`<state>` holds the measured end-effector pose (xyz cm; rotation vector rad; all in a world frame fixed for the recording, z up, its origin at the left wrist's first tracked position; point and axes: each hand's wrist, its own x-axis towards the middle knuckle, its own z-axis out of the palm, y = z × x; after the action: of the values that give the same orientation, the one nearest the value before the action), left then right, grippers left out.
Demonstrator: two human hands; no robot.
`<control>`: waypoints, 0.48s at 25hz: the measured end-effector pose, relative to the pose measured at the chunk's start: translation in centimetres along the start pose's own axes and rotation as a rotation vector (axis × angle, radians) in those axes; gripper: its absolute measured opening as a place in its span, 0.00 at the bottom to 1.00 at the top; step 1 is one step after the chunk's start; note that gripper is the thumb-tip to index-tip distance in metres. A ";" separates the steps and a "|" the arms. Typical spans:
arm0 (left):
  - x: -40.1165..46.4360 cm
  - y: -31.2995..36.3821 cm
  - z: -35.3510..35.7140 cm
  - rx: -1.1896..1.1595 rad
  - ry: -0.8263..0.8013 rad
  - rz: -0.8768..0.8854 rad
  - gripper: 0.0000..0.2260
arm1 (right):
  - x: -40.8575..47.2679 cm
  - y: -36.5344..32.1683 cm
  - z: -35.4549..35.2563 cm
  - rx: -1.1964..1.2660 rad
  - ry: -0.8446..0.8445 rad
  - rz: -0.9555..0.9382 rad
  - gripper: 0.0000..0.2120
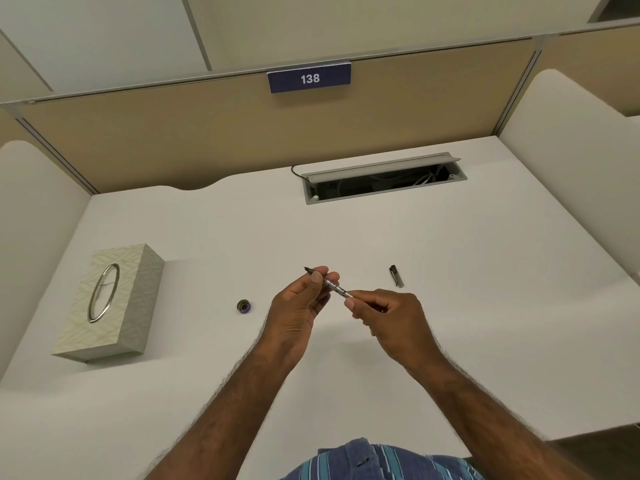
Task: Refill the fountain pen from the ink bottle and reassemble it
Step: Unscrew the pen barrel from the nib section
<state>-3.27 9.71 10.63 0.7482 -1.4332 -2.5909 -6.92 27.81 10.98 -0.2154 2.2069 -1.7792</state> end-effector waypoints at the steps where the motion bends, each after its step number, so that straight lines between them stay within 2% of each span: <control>1: 0.0 0.1 0.0 -0.006 0.011 0.002 0.16 | -0.1 -0.1 0.1 -0.015 0.021 -0.024 0.04; 5: -0.2 0.2 0.1 -0.044 0.054 0.005 0.17 | -0.2 -0.1 0.4 -0.091 0.081 -0.128 0.09; 9: -0.3 0.8 0.2 -0.049 0.037 0.021 0.15 | -0.1 -0.9 0.2 0.154 -0.096 0.099 0.09; 12: -0.5 1.1 0.3 -0.038 0.015 0.040 0.14 | -0.3 -1.4 -0.1 0.293 -0.213 0.244 0.16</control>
<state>-3.15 9.44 11.84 0.7250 -1.3765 -2.5692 -6.73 27.72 12.42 -0.0630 1.7225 -1.8203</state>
